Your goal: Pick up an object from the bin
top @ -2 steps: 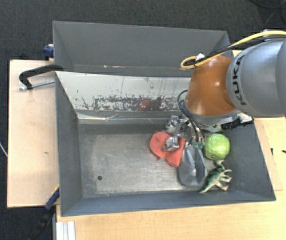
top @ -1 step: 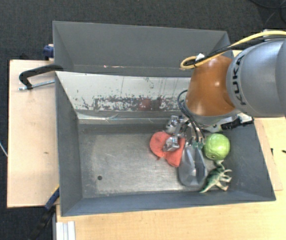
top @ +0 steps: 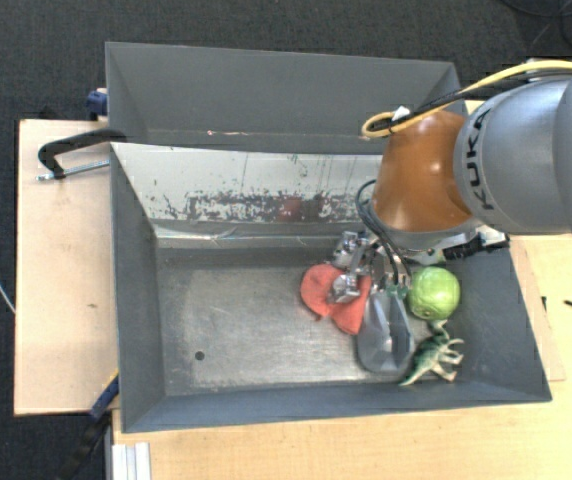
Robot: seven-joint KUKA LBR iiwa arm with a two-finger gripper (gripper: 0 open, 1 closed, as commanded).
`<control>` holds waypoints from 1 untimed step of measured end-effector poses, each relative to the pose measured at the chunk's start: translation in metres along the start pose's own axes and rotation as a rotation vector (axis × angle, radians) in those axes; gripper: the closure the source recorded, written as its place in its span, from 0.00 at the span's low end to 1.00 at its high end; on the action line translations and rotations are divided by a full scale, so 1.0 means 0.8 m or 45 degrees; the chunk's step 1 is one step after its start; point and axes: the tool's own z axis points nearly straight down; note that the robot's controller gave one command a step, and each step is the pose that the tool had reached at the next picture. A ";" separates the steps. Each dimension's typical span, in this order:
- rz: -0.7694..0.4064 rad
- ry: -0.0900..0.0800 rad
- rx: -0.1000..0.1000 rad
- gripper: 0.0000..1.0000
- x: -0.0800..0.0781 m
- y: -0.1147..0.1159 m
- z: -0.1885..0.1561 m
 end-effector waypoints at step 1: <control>-0.001 0.012 0.006 1.00 0.003 -0.001 -0.021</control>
Offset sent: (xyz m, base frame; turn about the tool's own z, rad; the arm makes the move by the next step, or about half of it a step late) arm 0.0001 -0.0001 0.0445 0.0000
